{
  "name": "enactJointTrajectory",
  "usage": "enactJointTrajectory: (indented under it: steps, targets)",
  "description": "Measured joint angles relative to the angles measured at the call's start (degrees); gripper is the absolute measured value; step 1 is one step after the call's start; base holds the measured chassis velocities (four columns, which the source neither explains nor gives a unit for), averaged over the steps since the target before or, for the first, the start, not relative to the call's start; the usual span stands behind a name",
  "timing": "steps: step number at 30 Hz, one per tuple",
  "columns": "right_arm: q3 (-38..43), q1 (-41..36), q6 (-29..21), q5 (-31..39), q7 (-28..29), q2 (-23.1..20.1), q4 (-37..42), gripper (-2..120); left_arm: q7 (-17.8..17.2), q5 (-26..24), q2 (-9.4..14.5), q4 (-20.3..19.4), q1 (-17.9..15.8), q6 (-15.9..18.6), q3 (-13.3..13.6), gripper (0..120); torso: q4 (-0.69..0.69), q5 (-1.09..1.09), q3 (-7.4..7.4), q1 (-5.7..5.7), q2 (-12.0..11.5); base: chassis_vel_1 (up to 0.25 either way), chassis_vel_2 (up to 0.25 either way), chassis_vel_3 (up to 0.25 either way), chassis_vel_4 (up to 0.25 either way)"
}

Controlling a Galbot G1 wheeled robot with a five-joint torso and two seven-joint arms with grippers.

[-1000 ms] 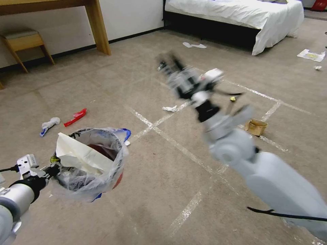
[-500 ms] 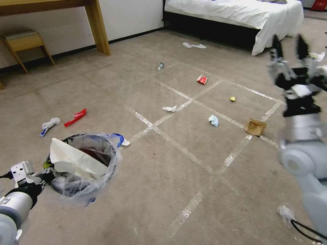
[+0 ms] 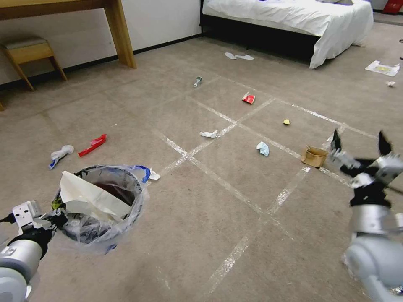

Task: Pick up the trash bin and place the garbage on the floor into it.

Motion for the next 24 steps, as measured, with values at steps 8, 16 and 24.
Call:
enactJointTrajectory:
  steps: [8, 16, 24]
  targets:
    - [-1.0, -1.4, 0.5, -1.6, -1.1, 0.8, -2.5, 100, 0.6, 1.0, -0.4, -0.3, 0.5, -0.4, 0.4, 0, 0.00, -0.01, 0.00, 0.00, 0.0, 0.000, 0.000, 0.000, 0.000]
    - [-2.0, 0.5, 0.7, -1.3, -2.9, 1.3, -3.1, 100, 1.3, 2.1, -0.9, 1.1, -0.5, -0.9, 1.1, 0, 0.00, -0.01, 0.00, 0.01, 0.0, 0.000, 0.000, 0.000, 0.000]
    - [-2.1, 1.7, 1.5, -0.5, -4.6, 0.7, -3.3, 100, 1.9, 3.4, -1.3, 2.2, -1.0, -1.4, 1.2, 0, 0.00, -0.01, 0.00, 0.01, 0.0, 0.000, 0.000, 0.000, 0.000]
